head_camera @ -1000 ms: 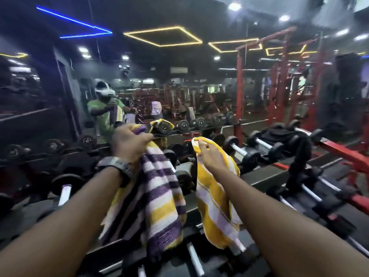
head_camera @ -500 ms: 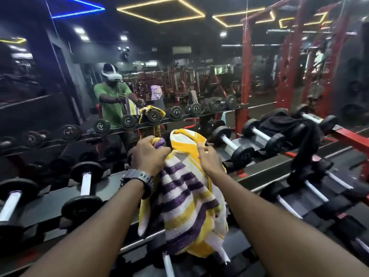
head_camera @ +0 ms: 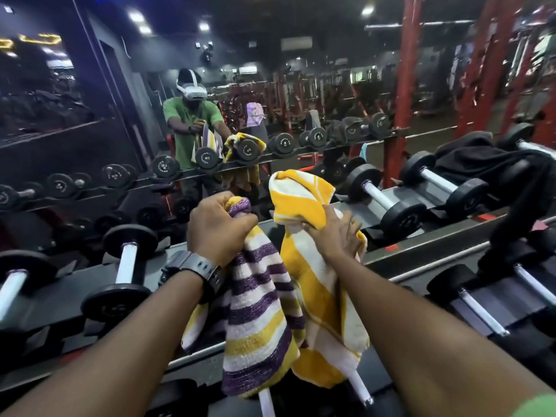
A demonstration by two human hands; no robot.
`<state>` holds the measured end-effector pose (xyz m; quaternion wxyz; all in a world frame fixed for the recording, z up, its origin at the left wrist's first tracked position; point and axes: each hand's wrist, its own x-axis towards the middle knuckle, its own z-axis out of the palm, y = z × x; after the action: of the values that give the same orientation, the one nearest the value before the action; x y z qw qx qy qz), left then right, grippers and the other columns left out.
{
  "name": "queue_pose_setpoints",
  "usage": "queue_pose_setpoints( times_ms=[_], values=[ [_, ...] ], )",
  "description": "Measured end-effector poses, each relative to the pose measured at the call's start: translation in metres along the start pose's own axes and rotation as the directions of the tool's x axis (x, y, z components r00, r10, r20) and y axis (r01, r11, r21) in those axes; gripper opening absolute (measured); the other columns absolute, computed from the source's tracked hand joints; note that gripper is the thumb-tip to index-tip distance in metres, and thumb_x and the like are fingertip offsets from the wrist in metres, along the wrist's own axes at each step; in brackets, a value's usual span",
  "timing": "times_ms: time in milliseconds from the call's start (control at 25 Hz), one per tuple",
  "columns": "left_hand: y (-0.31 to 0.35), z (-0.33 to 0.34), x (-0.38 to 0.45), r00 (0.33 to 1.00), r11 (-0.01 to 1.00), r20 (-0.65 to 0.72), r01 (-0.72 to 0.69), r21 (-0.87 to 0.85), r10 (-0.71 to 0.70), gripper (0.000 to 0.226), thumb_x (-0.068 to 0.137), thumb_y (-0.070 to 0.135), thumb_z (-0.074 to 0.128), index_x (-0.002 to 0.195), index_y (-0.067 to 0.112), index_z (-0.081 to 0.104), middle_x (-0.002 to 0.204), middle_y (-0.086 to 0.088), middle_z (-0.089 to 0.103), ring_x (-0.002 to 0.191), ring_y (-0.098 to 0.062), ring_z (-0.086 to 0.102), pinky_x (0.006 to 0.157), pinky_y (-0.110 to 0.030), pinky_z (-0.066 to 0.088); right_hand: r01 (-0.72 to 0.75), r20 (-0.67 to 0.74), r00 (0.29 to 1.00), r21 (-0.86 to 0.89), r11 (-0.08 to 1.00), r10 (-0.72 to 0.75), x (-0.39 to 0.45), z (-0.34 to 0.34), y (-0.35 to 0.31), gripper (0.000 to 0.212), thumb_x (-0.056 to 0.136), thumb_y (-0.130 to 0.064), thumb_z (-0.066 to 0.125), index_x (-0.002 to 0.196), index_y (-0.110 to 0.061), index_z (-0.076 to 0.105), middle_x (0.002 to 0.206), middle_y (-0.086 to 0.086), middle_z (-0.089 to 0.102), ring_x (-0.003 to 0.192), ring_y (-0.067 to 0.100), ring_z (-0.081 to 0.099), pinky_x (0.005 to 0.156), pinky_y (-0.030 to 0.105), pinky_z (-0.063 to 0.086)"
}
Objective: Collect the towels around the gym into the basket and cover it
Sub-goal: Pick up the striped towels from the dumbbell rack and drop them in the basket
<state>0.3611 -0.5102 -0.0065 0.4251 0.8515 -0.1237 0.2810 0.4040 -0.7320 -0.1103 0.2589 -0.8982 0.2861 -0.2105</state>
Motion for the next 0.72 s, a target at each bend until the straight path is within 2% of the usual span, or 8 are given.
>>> queue_pose_setpoints(
  times_ms=[80, 160, 360, 520, 640, 720],
  values=[
    [0.009, -0.002, 0.001, 1.0, 1.0, 0.006, -0.007, -0.024, 0.008, 0.018, 0.06, 0.027, 0.07, 0.059, 0.016, 0.056, 0.054, -0.001, 0.054, 0.055, -0.026, 0.049, 0.058, -0.038, 0.05, 0.093, -0.056, 0.994, -0.083, 0.992, -0.098, -0.002, -0.01, 0.006, 0.06, 0.086, -0.059, 0.064, 0.139, -0.039, 0.043, 0.131, 0.013, 0.049, 0.124, 0.038, 0.046, 0.089, 0.051, 0.049],
    [0.022, -0.004, 0.002, 1.0, 0.998, 0.01, -0.027, -0.056, 0.027, 0.019, 0.058, 0.031, 0.068, 0.057, 0.018, 0.054, 0.052, 0.001, 0.051, 0.054, -0.025, 0.047, 0.057, -0.037, 0.048, 0.163, -0.089, 0.982, -0.074, 0.984, -0.169, -0.007, -0.033, 0.008, 0.05, 0.09, -0.044, 0.066, 0.135, -0.037, 0.047, 0.123, 0.012, 0.053, 0.117, 0.036, 0.053, 0.085, 0.046, 0.05],
    [0.072, -0.021, -0.001, 0.995, 0.985, 0.033, -0.086, -0.151, 0.092, 0.023, 0.057, 0.035, 0.069, 0.061, 0.016, 0.057, 0.056, 0.002, 0.057, 0.056, -0.023, 0.051, 0.057, -0.035, 0.048, 0.234, -0.284, 0.932, -0.008, 0.972, -0.227, -0.04, -0.135, 0.012, 0.046, 0.087, -0.032, 0.068, 0.129, -0.039, 0.052, 0.112, 0.009, 0.058, 0.102, 0.035, 0.062, 0.075, 0.04, 0.049],
    [0.129, -0.036, -0.024, 0.978, 0.933, 0.079, -0.16, -0.323, 0.195, 0.021, 0.058, 0.035, 0.069, 0.056, 0.019, 0.055, 0.052, 0.011, 0.052, 0.05, -0.011, 0.044, 0.052, -0.028, 0.038, 0.144, -0.406, 0.905, 0.013, 0.99, -0.126, -0.099, -0.244, 0.044, 0.046, 0.085, -0.031, 0.065, 0.129, -0.039, 0.054, 0.113, 0.009, 0.061, 0.102, 0.037, 0.063, 0.074, 0.039, 0.048],
    [0.181, -0.048, -0.059, 0.938, 0.852, 0.123, -0.234, -0.468, 0.325, 0.024, 0.059, 0.034, 0.069, 0.054, 0.019, 0.052, 0.051, 0.01, 0.047, 0.049, -0.012, 0.039, 0.048, -0.026, 0.035, 0.053, -0.51, 0.857, -0.047, 0.998, -0.069, -0.167, -0.327, 0.08, 0.047, 0.084, -0.025, 0.063, 0.128, -0.037, 0.055, 0.114, 0.01, 0.062, 0.105, 0.037, 0.064, 0.08, 0.041, 0.053],
    [0.218, -0.054, -0.091, 0.916, 0.805, 0.15, -0.237, -0.544, 0.371, 0.023, 0.06, 0.034, 0.07, 0.055, 0.021, 0.053, 0.053, 0.011, 0.049, 0.052, -0.014, 0.042, 0.05, -0.025, 0.037, -0.021, -0.567, 0.823, -0.09, 0.996, -0.034, -0.215, -0.374, 0.105, 0.047, 0.084, -0.025, 0.063, 0.129, -0.036, 0.055, 0.113, 0.012, 0.062, 0.104, 0.039, 0.064, 0.082, 0.042, 0.054]
  ],
)
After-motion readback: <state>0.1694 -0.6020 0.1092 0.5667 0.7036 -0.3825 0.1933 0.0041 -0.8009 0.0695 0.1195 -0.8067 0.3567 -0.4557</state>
